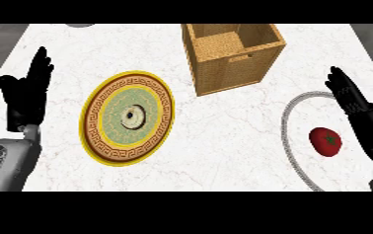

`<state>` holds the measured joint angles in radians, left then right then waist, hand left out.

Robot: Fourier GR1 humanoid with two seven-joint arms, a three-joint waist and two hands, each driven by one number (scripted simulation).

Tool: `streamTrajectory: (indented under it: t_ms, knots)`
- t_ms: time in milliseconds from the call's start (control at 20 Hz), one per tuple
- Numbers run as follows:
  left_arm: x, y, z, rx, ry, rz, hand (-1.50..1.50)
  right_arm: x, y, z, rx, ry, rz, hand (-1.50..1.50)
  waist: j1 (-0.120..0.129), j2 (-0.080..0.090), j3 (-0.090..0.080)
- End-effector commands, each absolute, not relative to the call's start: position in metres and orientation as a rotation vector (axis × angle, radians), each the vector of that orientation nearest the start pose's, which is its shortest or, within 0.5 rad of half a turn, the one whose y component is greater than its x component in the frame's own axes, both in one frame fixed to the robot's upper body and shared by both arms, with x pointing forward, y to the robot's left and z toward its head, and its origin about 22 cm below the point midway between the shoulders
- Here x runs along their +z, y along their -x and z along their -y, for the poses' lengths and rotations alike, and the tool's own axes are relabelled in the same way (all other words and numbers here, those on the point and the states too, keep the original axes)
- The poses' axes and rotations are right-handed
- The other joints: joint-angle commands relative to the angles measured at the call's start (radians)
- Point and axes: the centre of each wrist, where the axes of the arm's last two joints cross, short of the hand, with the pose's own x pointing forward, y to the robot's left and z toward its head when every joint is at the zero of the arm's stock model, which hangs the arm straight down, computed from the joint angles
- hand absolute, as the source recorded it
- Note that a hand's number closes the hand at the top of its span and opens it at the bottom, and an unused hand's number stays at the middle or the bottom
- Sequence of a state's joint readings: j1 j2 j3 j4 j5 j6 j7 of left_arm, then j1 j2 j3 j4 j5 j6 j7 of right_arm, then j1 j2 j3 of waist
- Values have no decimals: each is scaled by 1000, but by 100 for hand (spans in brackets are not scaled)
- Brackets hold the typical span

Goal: Pick the tomato from the placemat and place it in the basket

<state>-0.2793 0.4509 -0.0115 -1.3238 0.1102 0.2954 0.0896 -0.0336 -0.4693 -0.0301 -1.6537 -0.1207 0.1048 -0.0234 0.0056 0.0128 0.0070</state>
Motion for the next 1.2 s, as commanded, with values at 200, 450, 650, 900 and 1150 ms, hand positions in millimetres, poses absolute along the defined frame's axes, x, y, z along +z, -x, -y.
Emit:
streamTrajectory:
  t_ms: [200, 450, 650, 900, 1150]
  knots:
    - [0, -273, -340, -185, -555, 1258, 0, 133, -232, 259, 408, -447, 2469, 150, -51, -51, 7]
    - [-30, -246, -348, -204, -533, 1095, 0, 178, -206, 262, 628, -140, 2891, -150, -121, -73, 0]
    - [-38, -230, -362, -144, -583, 1047, 0, 149, -180, 305, 84, 611, 2896, -150, -208, -68, 9]
    - [-38, -220, -362, -133, -591, 1052, 0, 102, -114, 346, 109, 1173, 2533, -150, -216, -49, 4]
    - [-33, -222, -343, -193, -555, 1111, 0, 84, -51, 379, 700, 1140, 2258, -150, -135, -31, -2]
